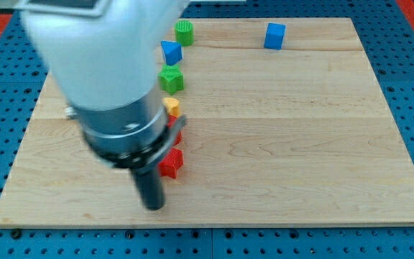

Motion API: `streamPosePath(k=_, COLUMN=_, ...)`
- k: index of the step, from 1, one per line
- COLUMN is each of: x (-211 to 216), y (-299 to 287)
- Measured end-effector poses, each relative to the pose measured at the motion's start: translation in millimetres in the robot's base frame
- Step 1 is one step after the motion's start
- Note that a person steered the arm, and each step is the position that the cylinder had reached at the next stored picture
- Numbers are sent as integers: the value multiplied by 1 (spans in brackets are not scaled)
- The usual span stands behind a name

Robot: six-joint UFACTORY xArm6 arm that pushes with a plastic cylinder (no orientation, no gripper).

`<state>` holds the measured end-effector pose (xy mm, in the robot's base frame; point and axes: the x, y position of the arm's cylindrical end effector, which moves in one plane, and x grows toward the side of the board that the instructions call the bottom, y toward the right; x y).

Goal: Move the red star to the bottom right of the red circle

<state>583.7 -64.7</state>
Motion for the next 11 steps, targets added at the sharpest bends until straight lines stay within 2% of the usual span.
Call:
streamPosePath(k=2, x=-24, y=-31)
streamPosePath(k=3, x=-40, y=-31)
streamPosePath(k=4, x=-51, y=-3)
streamPosePath(k=8, x=-51, y=3)
streamPosePath(k=9, x=-66, y=-47)
streamPosePath(k=10, x=-112, y=-61)
streamPosePath(k=11, x=-122, y=-16)
